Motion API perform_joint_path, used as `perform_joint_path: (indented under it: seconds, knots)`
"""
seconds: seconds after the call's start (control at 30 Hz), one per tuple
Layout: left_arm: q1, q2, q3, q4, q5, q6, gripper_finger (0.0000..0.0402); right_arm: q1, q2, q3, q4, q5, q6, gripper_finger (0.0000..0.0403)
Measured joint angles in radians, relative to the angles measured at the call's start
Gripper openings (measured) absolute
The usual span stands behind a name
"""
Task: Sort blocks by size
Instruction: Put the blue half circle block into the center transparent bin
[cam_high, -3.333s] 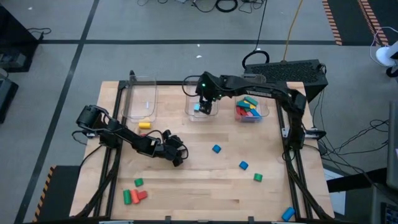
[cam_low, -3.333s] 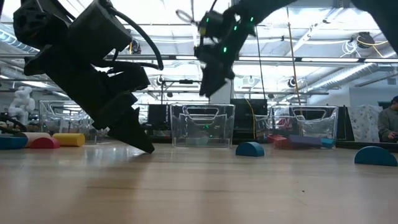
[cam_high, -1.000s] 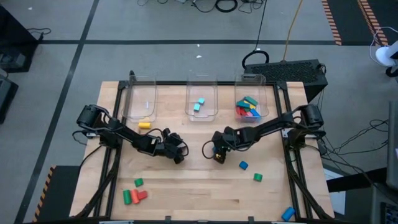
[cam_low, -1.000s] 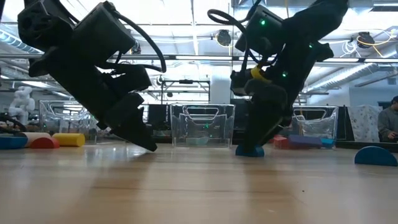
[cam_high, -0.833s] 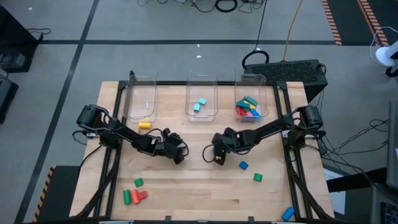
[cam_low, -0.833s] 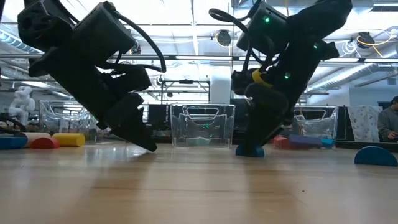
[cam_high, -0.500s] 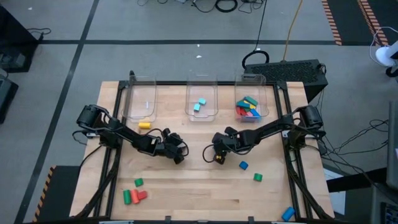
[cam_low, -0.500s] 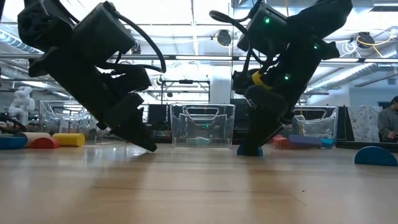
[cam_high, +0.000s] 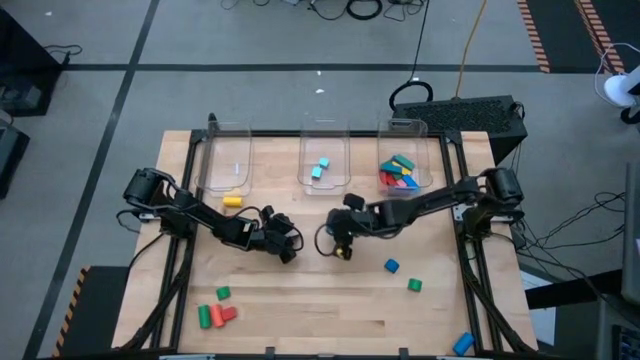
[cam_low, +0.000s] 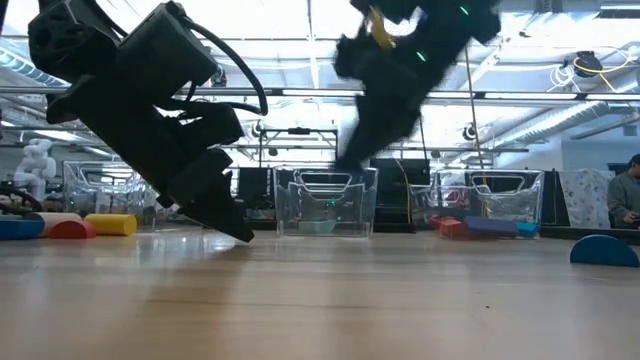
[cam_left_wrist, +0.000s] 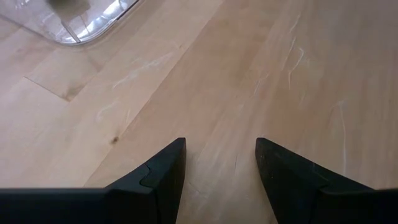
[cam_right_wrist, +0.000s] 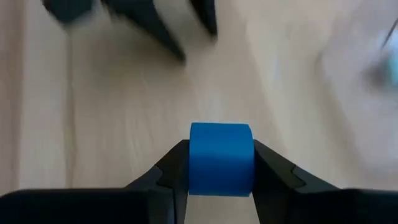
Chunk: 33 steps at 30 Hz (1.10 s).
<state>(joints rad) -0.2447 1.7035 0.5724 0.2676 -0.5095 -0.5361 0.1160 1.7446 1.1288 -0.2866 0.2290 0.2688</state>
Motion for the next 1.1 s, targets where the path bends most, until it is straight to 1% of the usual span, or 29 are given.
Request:
perform_joint_path:
  seconds: [0.2, 0.37, 0.43, 0.57, 0.7, 0.83, 0.9, 1.0, 1.1]
  knots:
    - [0.0, 0.0, 0.0, 0.0, 0.0, 0.002, 0.0196, -0.104, 0.0, 0.164, -0.042, 0.004, -0.176, 0.0117]
    - [0.0, 0.0, 0.0, -0.012, 0.0, 0.0, 0.0196, -0.24, 0.0, 0.253, -0.05, -0.004, -0.287, 0.0116]
    - [0.0, 0.0, 0.0, -0.023, 0.0, -0.001, 0.0196, -0.309, 0.011, 0.275, -0.045, -0.052, -0.297, 0.0116]
    - [0.0, 0.0, 0.0, -0.023, 0.001, -0.001, 0.0196, -0.439, 0.045, 0.276, -0.033, -0.191, -0.277, 0.0116]
    - [0.003, 0.0, 0.0, 0.018, 0.002, -0.006, 0.0196, -0.529, 0.11, 0.274, -0.057, -0.286, -0.263, 0.0116]
    - [0.002, -0.004, 0.001, 0.193, 0.002, 0.114, 0.0196, -0.574, 0.182, 0.274, -0.075, -0.37, -0.269, 0.0116]
    - [0.001, -0.009, 0.002, 0.272, 0.004, 0.168, 0.0196, -0.588, 0.214, 0.274, -0.076, -0.394, -0.285, 0.0116]
    - [0.0, -0.027, 0.001, 0.297, 0.009, 0.205, 0.0196, -0.6, 0.247, 0.274, -0.076, -0.403, -0.313, 0.0116]
    - [0.0, -0.043, 0.001, 0.302, 0.008, 0.206, 0.0196, -0.609, 0.273, 0.275, -0.075, -0.431, -0.34, 0.0116]
